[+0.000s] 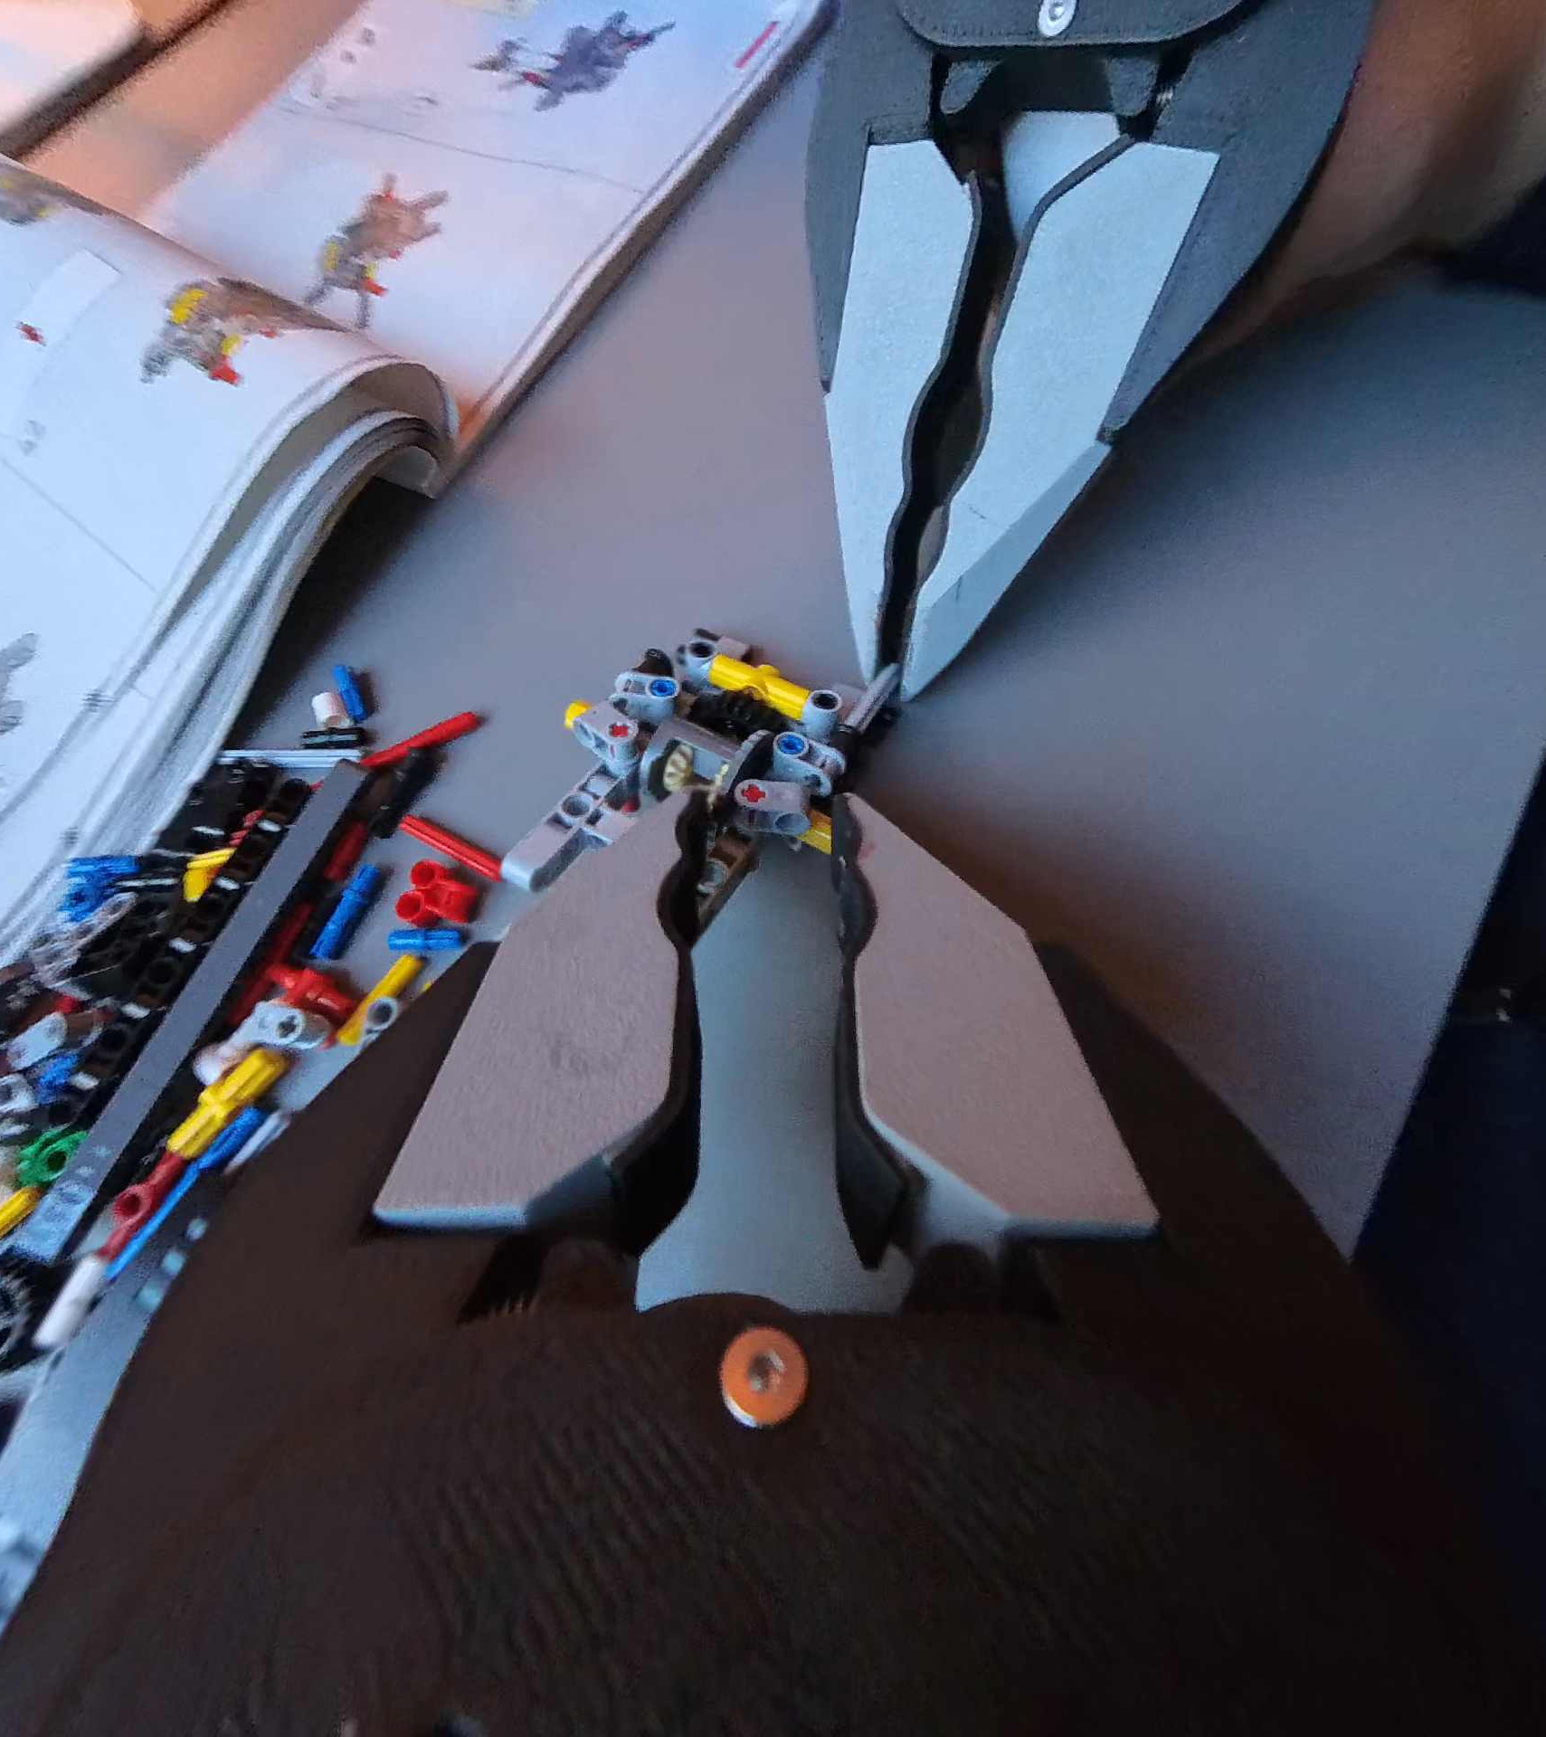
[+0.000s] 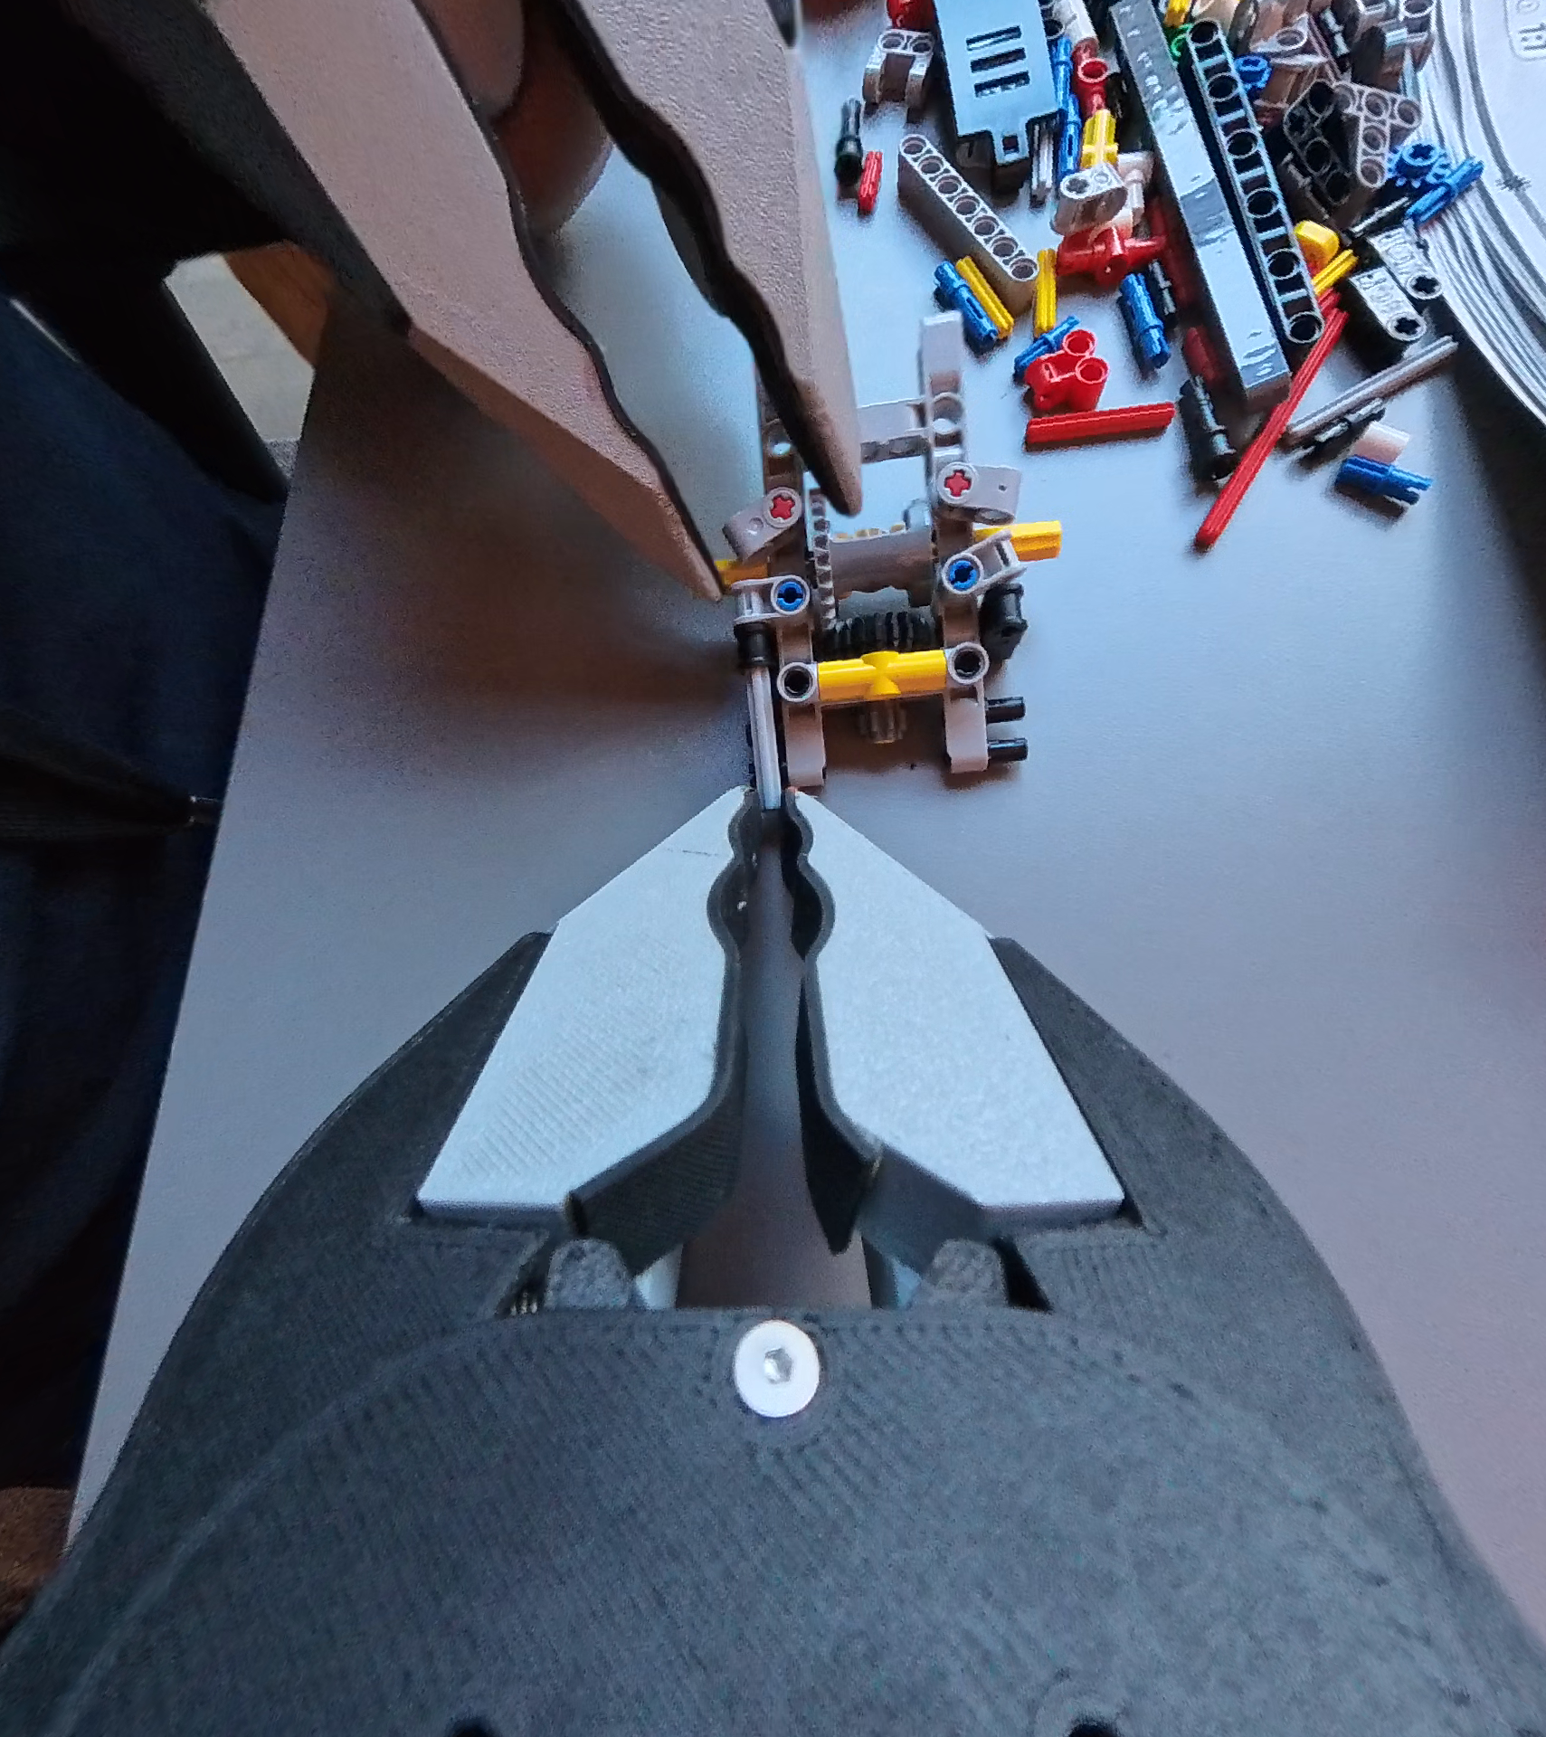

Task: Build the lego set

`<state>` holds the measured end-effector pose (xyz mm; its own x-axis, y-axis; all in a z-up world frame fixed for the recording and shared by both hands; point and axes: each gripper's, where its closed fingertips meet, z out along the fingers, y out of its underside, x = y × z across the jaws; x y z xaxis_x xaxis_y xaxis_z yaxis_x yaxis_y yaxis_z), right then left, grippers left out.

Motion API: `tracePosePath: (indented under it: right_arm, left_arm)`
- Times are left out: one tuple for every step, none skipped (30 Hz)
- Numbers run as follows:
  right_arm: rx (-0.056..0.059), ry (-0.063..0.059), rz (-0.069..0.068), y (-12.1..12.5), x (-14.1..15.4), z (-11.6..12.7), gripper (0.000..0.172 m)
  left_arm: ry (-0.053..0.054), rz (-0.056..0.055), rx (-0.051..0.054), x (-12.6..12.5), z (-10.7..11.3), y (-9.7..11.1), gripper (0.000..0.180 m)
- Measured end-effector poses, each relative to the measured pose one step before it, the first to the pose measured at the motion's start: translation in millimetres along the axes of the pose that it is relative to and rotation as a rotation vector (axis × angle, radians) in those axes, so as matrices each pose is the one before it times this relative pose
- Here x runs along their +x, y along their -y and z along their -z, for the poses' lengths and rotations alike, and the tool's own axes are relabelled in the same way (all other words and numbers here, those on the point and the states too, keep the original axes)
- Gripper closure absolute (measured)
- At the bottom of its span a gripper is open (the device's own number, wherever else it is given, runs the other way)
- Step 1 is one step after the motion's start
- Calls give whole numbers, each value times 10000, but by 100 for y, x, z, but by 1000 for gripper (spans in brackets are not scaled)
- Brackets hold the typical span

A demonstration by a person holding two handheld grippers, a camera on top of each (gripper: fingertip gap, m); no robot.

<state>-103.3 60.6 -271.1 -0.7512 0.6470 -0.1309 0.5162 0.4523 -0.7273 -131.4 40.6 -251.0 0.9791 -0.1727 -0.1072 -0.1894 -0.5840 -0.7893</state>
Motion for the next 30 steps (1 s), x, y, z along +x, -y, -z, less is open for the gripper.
tracePosePath:
  right_arm:
    - [-7,10,-40,-7,-25,-10,171]
    - [-4,2,-27,-6,-21,3,171]
    - [0,12,3,-13,-35,-5,171]
    - [-1,30,5,-1,-76,8,171]
    - [-12,18,6,-5,-68,-14,170]
    - [-15,-12,25,-3,-42,-10,170]
    - [-12,-31,33,12,-31,-13,170]
    - [-12,-34,19,18,-17,-15,171]
    - [-11,-25,-12,0,-5,-30,171]
    - [-5,-9,-21,6,3,6,171]
    - [8,-9,-7,13,14,8,171]
    - [6,2,-1,0,10,8,171]
    - [5,33,-15,15,-29,8,171]
    - [4,49,-8,10,-28,16,171]
    - [50,46,-13,66,-25,24,171]
    - [41,52,-47,53,-20,24,170]
    - [-9,32,-47,6,1,3,170]
    - [-60,-25,-1,-62,37,-25,170]
    - [-86,-91,64,-108,66,-47,170]
    - [-32,-72,39,-3,33,-26,170]
    - [-24,-16,-8,2,-9,-11,170]
    - [2,26,-30,-5,-6,-13,171]
    - [23,49,-39,7,-17,-3,171]
    - [27,45,-25,16,-24,-14,171]
    - [7,18,-19,7,-6,-24,171]
    - [5,3,-12,21,5,-29,171]
    - [2,-12,-20,25,21,-36,171]
    - [-2,-16,-17,18,40,-14,171]
    - [10,-14,3,14,22,-7,171]
    - [6,-5,1,2,23,-9,171]
  left_arm:
    - [425,-238,146,-111,230,201,159]
    - [263,-283,99,72,212,180,163]
    - [109,-218,-75,142,79,-37,163]
    - [71,-69,-183,21,-29,-192,163]
    - [-15,19,-77,-11,-12,-56,163]
    - [-75,46,-61,5,6,-16,163]
    - [-44,23,-84,-25,10,-41,163]
    - [5,-1,-57,7,19,-19,163]
    - [63,-61,-7,4,4,-11,163]
    - [71,-131,12,18,-4,9,164]
    - [4,-94,-29,49,21,9,164]
    - [-94,-57,-44,67,21,19,165]
    - [-198,-39,-8,98,17,40,165]
    - [-300,1,-8,84,20,28,166]
    - [-335,153,-36,18,14,-36,167]
    - [-308,85,3,23,10,-1,167]
    - [-240,33,4,28,-6,27,167]
    - [-234,76,40,80,-13,89,167]
    - [-255,46,47,89,7,72,167]
    - [-215,82,7,15,7,3,167]
    - [-183,59,40,4,9,0,167]
    - [-155,44,64,19,4,-6,168]
    - [-156,112,60,3,16,-3,168]
    - [-139,107,65,15,26,-11,168]
    - [-126,5,55,37,47,-32,168]
    - [-124,3,36,30,68,-37,167]
    - [-136,-19,37,51,65,-32,167]
    - [-164,-133,43,86,74,-47,167]
    - [-171,-18,44,59,74,-41,167]
    - [-197,67,38,74,52,-21,166]
